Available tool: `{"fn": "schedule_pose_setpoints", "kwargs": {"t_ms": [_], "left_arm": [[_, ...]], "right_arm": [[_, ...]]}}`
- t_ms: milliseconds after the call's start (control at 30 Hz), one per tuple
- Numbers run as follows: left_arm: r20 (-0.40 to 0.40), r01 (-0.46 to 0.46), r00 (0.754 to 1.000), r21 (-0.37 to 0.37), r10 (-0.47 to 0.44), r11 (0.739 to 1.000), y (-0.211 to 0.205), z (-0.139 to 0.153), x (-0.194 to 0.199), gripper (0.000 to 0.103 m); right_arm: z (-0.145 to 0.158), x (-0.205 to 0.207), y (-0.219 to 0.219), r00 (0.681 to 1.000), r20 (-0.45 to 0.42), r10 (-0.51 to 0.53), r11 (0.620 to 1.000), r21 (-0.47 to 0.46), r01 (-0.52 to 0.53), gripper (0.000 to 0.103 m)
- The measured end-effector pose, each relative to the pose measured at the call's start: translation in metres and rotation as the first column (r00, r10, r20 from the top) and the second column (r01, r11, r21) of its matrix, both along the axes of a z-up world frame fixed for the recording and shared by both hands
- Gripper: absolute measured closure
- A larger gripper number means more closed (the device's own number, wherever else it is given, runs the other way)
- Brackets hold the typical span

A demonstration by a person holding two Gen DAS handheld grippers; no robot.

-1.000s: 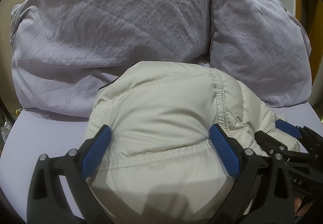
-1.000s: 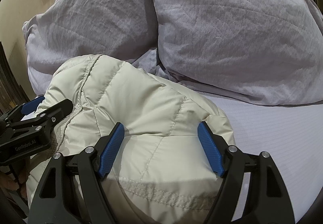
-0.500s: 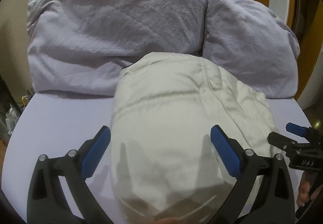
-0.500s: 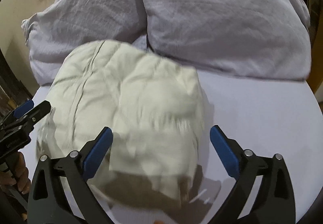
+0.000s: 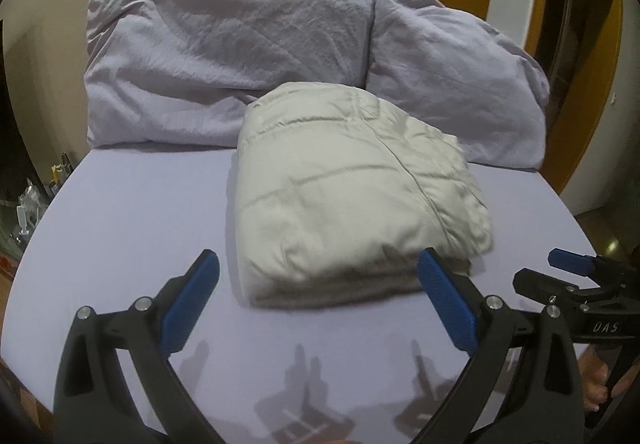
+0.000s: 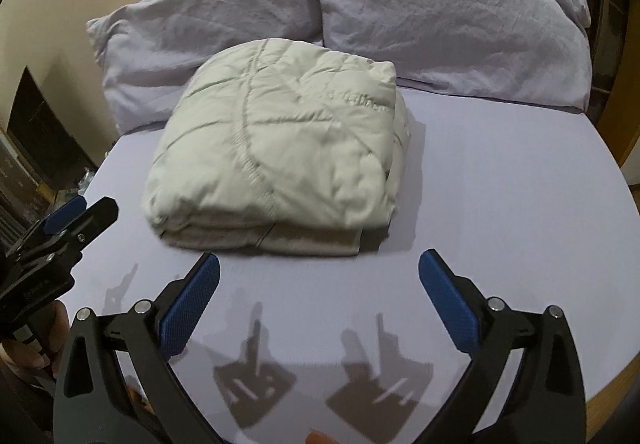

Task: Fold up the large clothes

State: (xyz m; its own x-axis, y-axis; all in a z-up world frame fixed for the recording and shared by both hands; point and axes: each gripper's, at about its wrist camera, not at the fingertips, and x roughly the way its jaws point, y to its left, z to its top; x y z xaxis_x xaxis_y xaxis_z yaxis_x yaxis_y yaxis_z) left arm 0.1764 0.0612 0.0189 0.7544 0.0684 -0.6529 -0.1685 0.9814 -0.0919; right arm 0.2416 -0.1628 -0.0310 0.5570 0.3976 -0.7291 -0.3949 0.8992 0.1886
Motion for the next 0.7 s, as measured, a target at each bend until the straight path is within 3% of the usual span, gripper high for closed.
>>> {"fn": "schedule_pose_setpoints", "kwargs": {"t_ms": [333, 700], "left_arm": [[0.011, 0.01, 1.0, -0.046, -0.01, 0.999, -0.013, 0.003, -0.047, 0.004], [0.003, -0.002, 1.0, -0.074, 0.002, 0.997, -0.016, 0.0, -0.058, 0.004]], "right_arm": [[0.012, -0.045, -0.015, 0.996, 0.08, -0.025, 0.999, 0.041, 0.022, 0.002], [0.009, -0.052, -0.014, 0.998, 0.07, -0.012, 0.998, 0.066, 0.007, 0.002]]}}
